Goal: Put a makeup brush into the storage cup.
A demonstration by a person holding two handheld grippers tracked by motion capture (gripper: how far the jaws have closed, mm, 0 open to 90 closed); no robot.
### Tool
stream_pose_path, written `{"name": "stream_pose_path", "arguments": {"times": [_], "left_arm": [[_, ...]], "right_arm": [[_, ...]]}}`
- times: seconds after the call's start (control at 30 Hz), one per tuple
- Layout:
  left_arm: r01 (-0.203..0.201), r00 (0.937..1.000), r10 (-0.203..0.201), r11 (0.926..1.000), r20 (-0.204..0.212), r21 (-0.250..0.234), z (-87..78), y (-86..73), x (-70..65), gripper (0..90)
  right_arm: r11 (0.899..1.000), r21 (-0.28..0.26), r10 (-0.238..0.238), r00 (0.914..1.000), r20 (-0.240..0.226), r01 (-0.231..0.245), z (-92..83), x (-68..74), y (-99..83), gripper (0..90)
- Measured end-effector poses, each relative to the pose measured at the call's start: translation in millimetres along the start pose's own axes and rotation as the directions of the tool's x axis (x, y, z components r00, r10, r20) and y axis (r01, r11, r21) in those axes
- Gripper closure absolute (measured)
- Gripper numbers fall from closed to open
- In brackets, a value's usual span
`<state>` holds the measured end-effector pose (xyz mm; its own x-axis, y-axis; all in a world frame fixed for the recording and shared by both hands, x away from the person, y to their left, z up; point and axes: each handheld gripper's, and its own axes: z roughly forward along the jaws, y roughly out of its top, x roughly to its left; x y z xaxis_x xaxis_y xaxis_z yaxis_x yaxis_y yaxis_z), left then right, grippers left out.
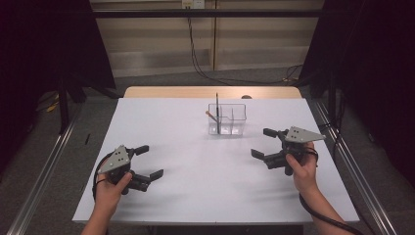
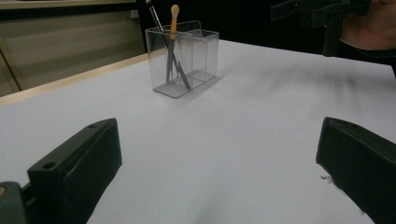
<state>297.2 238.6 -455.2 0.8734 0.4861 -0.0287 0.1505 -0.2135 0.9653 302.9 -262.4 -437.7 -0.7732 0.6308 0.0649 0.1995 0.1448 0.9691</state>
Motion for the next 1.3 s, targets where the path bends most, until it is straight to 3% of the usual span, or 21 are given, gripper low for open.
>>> {"name": "stream_pose_path", "arguments": {"times": [0.87, 1.3], "left_arm": [[-0.002, 1.0, 0.002, 1.0, -0.006, -0.002, -0.7, 0.6, -0.1, 0.2], [-0.002, 1.0, 0.002, 1.0, -0.005, -0.003, -0.9, 1.1, -0.2, 0.2]], "right_arm": [[1.0, 0.023, -0.015, 0.9996, 0.026, 0.014, -31.4, 2.8, -8.6, 5.3], [1.0, 0.006, 0.009, 0.9989, 0.046, -0.009, -48.9, 3.8, -14.3, 5.2]]}}
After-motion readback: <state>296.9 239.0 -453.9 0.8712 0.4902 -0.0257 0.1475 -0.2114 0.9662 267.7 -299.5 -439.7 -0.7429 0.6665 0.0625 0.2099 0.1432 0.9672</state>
